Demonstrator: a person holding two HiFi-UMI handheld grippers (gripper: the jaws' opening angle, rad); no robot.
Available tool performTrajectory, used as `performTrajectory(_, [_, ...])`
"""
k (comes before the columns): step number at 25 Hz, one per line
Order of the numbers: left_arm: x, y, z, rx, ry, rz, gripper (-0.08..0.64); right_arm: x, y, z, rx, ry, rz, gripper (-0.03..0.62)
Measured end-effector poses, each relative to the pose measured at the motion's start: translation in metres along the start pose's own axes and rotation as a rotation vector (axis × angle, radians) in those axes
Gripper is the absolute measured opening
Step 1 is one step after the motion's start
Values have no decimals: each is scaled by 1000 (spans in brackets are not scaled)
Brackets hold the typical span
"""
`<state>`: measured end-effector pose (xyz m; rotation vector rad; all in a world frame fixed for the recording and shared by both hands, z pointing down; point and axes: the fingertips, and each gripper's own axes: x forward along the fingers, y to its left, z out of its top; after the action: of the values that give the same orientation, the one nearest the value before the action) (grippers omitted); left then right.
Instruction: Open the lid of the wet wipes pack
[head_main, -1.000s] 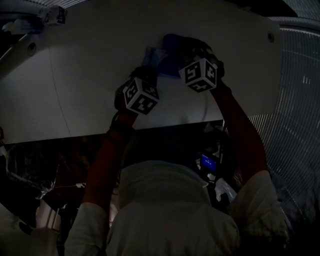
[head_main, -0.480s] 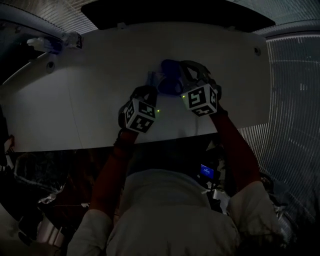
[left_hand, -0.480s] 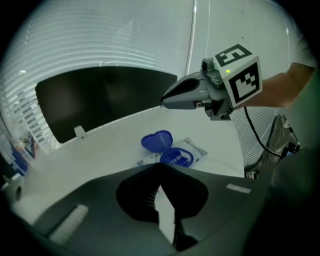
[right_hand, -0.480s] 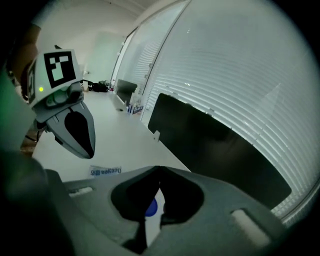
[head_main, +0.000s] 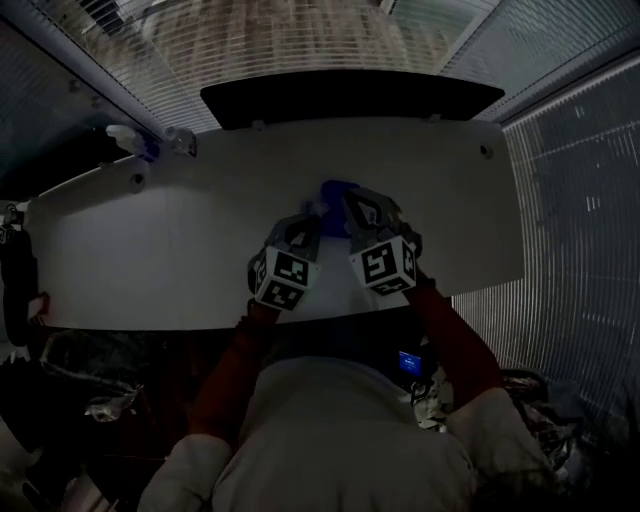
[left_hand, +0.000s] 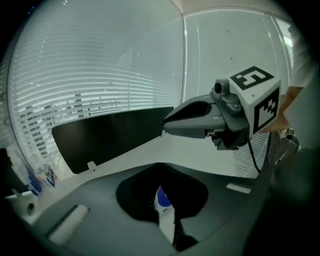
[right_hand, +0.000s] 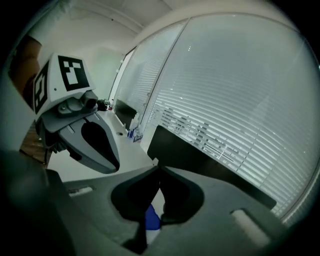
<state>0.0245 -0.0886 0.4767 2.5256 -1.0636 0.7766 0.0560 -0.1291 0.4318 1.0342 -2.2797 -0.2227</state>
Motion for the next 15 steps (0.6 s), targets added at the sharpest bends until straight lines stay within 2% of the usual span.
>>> performTrajectory(6, [-30, -3, 41, 27, -87, 22, 2, -25, -2, 48, 51, -90, -17, 2])
performTrajectory(10, [-61, -14, 60, 23, -130, 39, 2, -52, 7, 78, 96, -141, -14, 2])
performTrajectory(15, [-97, -15, 95, 8, -232, 72, 3, -82, 7, 117, 162, -239, -11, 2])
